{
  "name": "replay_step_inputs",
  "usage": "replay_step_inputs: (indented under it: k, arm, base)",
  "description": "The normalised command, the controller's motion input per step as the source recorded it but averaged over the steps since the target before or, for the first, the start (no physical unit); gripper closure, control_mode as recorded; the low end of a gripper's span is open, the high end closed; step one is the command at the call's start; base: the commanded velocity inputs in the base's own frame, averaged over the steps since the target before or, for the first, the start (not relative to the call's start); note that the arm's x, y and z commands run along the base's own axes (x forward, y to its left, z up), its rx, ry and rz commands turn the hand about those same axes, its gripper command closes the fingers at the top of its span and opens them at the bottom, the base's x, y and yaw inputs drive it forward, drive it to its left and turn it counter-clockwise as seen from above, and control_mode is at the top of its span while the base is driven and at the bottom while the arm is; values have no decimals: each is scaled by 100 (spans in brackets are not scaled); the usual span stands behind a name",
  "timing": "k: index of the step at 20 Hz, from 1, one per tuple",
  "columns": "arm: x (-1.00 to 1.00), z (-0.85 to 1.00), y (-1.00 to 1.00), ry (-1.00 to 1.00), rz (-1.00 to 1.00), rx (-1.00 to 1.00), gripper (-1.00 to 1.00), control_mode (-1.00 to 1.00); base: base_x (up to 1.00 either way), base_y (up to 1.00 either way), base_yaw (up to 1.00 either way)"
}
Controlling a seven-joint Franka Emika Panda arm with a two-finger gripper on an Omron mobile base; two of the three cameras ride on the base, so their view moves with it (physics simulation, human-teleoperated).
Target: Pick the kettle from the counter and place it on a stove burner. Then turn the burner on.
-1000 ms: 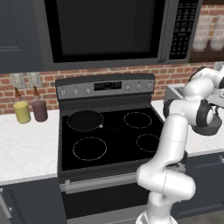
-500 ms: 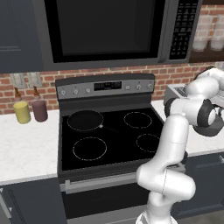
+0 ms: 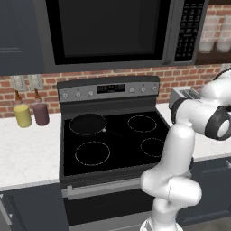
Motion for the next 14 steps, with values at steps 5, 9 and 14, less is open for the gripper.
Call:
replay_step_inputs:
  k: [5, 9, 14]
  arm:
    - [-46, 69, 97, -3, 0, 0, 100, -100]
    - [-24, 37, 100, 0, 0, 0, 100, -100]
    - [-3, 5, 100, 0, -4, -1, 100, -100]
  base:
    - [0, 0, 0]
    - [0, 0, 0]
    - [0, 0, 0]
